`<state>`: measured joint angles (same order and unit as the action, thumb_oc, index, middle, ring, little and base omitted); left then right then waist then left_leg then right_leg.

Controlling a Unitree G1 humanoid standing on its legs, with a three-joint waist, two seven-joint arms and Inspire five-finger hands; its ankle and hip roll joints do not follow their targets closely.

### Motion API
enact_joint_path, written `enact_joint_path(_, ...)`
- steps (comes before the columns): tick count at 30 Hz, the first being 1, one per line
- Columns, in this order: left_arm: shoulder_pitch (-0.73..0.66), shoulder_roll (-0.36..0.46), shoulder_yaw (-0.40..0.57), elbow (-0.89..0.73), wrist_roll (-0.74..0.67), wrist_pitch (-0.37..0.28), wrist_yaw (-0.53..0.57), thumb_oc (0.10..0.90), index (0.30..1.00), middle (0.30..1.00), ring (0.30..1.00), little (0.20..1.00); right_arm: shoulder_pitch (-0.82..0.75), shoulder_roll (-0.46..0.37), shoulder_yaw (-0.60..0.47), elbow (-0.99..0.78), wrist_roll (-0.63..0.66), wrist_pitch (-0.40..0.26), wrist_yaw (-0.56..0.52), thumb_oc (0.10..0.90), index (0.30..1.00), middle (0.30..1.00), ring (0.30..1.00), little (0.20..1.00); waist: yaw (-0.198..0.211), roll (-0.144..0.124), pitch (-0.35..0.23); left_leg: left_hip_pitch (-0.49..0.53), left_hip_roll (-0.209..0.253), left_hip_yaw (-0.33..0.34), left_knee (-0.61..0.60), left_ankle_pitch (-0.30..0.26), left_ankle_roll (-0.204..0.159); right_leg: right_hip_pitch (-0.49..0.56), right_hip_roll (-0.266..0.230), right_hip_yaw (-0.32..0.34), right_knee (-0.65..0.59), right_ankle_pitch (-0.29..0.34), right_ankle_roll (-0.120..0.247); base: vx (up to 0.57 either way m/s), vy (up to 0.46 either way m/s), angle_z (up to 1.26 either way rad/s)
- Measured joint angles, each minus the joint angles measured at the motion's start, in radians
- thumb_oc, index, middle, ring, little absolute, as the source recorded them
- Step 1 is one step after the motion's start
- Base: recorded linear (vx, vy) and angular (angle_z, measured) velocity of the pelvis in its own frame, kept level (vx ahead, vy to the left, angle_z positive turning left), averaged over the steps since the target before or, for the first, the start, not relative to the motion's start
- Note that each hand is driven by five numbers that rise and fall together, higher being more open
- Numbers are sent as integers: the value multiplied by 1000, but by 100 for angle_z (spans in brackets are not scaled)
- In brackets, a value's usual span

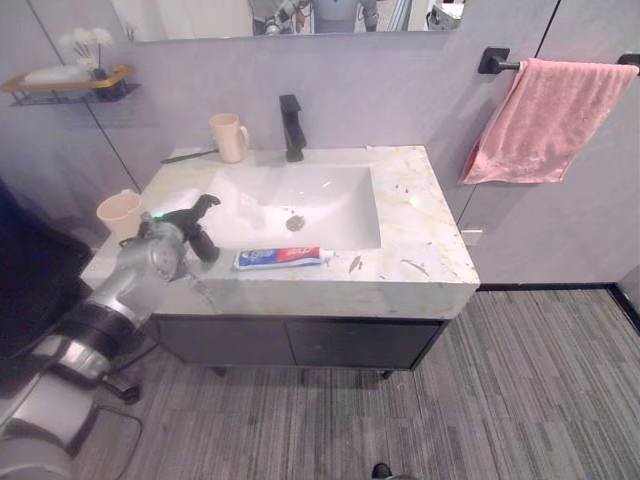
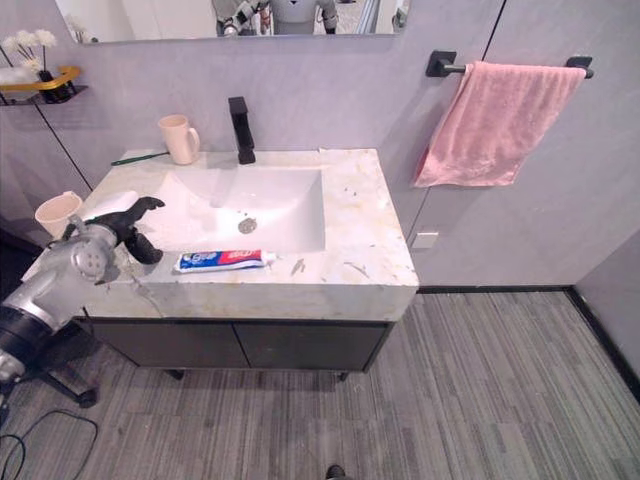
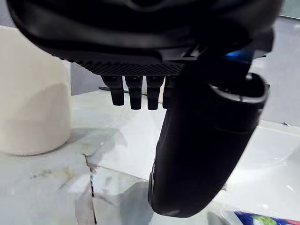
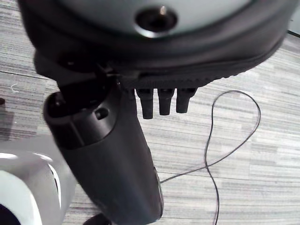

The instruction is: Organize the bathroom.

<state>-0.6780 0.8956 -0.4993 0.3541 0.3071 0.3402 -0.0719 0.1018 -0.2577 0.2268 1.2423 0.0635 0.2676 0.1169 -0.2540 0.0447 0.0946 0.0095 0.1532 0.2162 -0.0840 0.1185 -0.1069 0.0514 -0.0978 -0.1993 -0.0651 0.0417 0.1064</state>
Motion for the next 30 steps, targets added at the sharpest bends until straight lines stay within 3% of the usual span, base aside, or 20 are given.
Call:
enact_joint_path(7, 0, 106, 9, -22, -1, -72, 75, 800, 900, 900, 900, 900, -4, -4, 0, 0, 2, 3, 0, 800, 900, 900, 900, 900, 11, -4, -2, 4, -1, -2, 0, -1, -1, 11, 0, -1, -13, 4, -1, 0, 0, 0)
enact_joint_path(13, -39, 182, 94, -206, 1, -124, 162, 800, 900, 900, 900, 900, -3, -3, 0, 0, 3, 10, 3, 800, 900, 900, 900, 900, 33, -13, -6, 15, -2, -3, 0, -6, -6, 21, -1, 0, -14, 2, 5, 12, -4, 0)
enact_joint_path(16, -135, 230, 94, -319, 1, -134, 170, 800, 900, 900, 900, 900, -2, -2, 1, 1, 12, 10, 2, 800, 900, 900, 900, 900, 35, -22, -12, 18, -2, -1, 0, -10, -8, 22, -2, 4, -14, 2, 6, 36, -11, -3)
enact_joint_path(19, -268, 253, 90, -406, -3, -109, 136, 800, 900, 900, 900, 900, -2, -2, 1, 1, 23, 13, 3, 800, 900, 900, 900, 900, 31, -26, -19, 23, -4, 6, 0, -12, -8, 22, -3, 11, -14, 3, 6, 29, -2, -7)
enact_joint_path(23, -389, 254, 68, -453, -101, -47, 49, 800, 900, 900, 900, 900, 1, -4, 1, 2, 21, 27, 3, 800, 900, 900, 900, 900, 25, -10, -47, 34, -4, 21, -1, -20, -11, 23, -3, 26, -14, 6, 3, 6, 12, -12)
enact_joint_path(27, -384, 254, 46, -438, -241, -41, -9, 800, 900, 900, 900, 900, -1, -5, 0, -2, 21, 30, 7, 800, 900, 900, 900, 900, 27, 17, -68, 35, -3, 24, -1, -23, -14, 19, -3, 33, -14, 5, 5, -29, 30, -5)
enact_joint_path(30, -363, 254, 43, -431, -287, -58, -36, 800, 900, 900, 900, 900, -1, -5, 0, -2, 21, 33, 6, 800, 900, 900, 900, 900, 32, 20, -70, 35, -3, 24, -1, -23, -14, 19, -3, 33, -14, 3, 8, -37, 16, 0)
